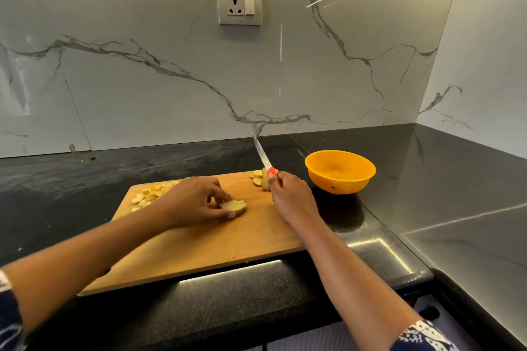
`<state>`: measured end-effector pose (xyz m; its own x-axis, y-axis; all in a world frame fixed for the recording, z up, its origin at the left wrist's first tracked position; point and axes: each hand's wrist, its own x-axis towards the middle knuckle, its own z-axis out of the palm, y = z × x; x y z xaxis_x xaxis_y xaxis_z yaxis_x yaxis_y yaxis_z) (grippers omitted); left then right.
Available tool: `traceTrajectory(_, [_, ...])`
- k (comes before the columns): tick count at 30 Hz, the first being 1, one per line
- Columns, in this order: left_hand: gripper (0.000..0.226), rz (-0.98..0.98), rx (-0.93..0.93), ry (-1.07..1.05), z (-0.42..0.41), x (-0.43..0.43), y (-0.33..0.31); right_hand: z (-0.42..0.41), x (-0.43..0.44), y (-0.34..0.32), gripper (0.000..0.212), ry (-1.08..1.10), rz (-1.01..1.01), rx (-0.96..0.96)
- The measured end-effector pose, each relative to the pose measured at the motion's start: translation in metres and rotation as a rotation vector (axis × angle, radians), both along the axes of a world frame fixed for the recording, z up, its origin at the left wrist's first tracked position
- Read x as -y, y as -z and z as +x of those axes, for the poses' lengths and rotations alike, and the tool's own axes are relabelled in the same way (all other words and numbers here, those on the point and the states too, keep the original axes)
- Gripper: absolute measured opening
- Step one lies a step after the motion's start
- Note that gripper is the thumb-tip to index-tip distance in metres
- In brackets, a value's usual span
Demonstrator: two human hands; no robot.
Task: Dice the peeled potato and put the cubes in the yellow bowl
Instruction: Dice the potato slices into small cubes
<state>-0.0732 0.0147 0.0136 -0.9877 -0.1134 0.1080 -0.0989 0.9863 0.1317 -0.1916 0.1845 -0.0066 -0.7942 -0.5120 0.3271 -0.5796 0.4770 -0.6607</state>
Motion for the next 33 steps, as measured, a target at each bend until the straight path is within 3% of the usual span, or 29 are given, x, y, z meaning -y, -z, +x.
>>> traceTrajectory(2, [0.116,-0.157,-0.081,-0.060,0.010,-0.007,0.013,0.005,-0.004,-0.002,0.038,-0.004,0.066,-0.031])
traceTrajectory(4, [0.125,-0.169,-0.088,-0.135,0.020,-0.012,0.020,0.014,-0.013,-0.004,0.033,-0.020,0.160,-0.060])
traceTrajectory(13, [0.136,-0.061,0.137,-0.231,0.043,-0.030,0.025,0.076,-0.074,-0.009,0.039,-0.048,0.438,-0.253])
traceTrajectory(18, [0.137,-0.044,0.159,-0.215,0.031,-0.039,0.029,0.099,-0.059,-0.004,0.052,-0.092,0.568,-0.273])
traceTrajectory(22, [0.139,-0.059,0.152,-0.222,0.034,-0.036,0.029,0.102,-0.054,0.003,0.055,-0.068,0.563,-0.249])
traceTrajectory(24, [0.128,-0.055,0.142,-0.229,0.036,-0.032,0.028,0.098,-0.055,0.004,0.054,-0.027,0.547,-0.266])
traceTrajectory(27, [0.073,-0.056,0.062,-0.235,0.032,-0.031,0.023,0.096,-0.054,0.002,0.053,-0.018,0.547,-0.274])
traceTrajectory(33, [0.046,-0.018,-0.176,-0.126,0.022,-0.032,0.011,0.102,-0.047,0.003,0.053,-0.085,0.530,-0.282])
